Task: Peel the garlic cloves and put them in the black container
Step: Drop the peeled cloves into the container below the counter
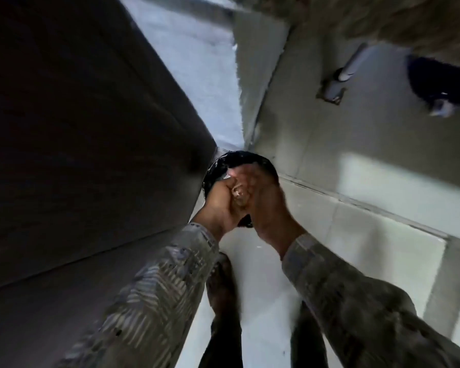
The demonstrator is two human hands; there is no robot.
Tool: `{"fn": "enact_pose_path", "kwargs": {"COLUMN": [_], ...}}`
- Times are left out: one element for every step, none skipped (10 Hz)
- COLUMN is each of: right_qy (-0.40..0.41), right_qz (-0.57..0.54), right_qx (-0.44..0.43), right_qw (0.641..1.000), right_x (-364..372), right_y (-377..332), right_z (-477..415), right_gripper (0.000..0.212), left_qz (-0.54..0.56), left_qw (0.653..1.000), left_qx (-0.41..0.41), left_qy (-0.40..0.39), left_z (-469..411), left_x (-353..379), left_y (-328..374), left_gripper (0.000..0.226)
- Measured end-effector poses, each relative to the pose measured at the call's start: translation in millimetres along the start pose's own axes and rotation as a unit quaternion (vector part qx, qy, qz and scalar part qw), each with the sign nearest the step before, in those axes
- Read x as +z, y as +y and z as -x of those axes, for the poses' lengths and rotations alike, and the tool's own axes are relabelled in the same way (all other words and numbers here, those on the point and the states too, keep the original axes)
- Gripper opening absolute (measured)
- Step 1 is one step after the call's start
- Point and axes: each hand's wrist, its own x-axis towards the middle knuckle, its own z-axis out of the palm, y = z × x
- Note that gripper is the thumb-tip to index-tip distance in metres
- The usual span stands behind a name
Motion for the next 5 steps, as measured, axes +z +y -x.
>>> {"fn": "enact_pose_path", "kwargs": {"right_qy": [0.025, 0.064, -0.017, -0.038, -0.026], "right_qz": [0.226, 0.368, 0.524, 0.555, 0.404], "right_qx": [-0.019, -0.083, -0.181, -0.118, -0.102], "right_qw": [0.974, 0.924, 0.832, 0.823, 0.909], "right_x": [-20.7, -24.4, -18.4, -18.3, 0.7], "right_y": [61.0, 71.4, 85.9, 82.0, 47.1], "right_z": [-83.9, -100.2, -105.2, -111.4, -93.2], "right_gripper": [0.052, 0.05, 0.047, 0.048, 0.043], "left_qz": [-0.178, -0.142, -0.089, -0.07, -0.125], "left_qw": [0.97, 0.986, 0.986, 0.992, 0.978], "left_qx": [-0.124, -0.063, 0.009, 0.067, 0.148], "left_qy": [0.113, 0.062, 0.144, 0.081, 0.076], "left_z": [-26.0, -47.4, -42.3, -35.8, -38.4], "left_x": [-36.8, -34.4, -37.8, -28.4, -43.1], "left_y": [5.3, -13.0, -8.2, -17.0, -18.0], "left_gripper": [0.063, 0.074, 0.058, 0.059, 0.055]}}
